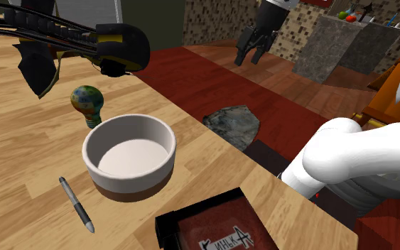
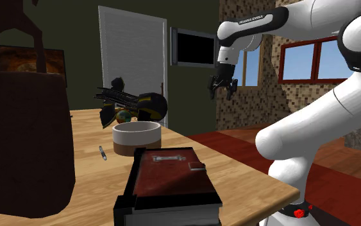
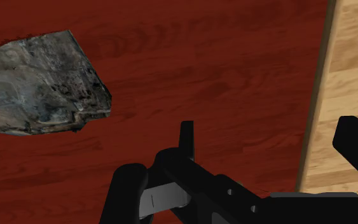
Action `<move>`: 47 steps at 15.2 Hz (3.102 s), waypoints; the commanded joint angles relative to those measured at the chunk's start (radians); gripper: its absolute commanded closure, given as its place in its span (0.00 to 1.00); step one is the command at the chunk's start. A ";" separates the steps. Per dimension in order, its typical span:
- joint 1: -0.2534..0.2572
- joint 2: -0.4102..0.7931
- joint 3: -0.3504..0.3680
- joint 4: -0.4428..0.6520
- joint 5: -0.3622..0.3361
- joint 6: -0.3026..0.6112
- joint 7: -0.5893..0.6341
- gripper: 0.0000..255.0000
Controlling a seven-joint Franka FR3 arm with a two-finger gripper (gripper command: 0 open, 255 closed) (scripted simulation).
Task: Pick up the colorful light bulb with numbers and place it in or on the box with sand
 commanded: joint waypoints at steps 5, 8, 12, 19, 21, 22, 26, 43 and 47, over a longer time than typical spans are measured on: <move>0.028 0.067 0.099 0.043 0.032 0.033 0.086 0.00; 0.044 0.129 0.172 0.088 0.047 0.056 0.151 0.00; 0.056 0.224 0.268 0.162 0.052 0.083 0.239 0.00; 0.057 0.427 0.440 0.335 0.006 0.111 0.407 0.00; 0.056 0.495 0.491 0.395 -0.023 0.113 0.461 0.00; 0.055 0.531 0.517 0.427 -0.042 0.112 0.489 0.00; 0.061 0.694 0.618 0.569 -0.142 0.095 0.613 0.00; 0.223 1.132 0.717 0.879 -0.471 0.045 0.882 0.00; 0.223 1.132 0.717 0.879 -0.471 0.045 0.882 0.00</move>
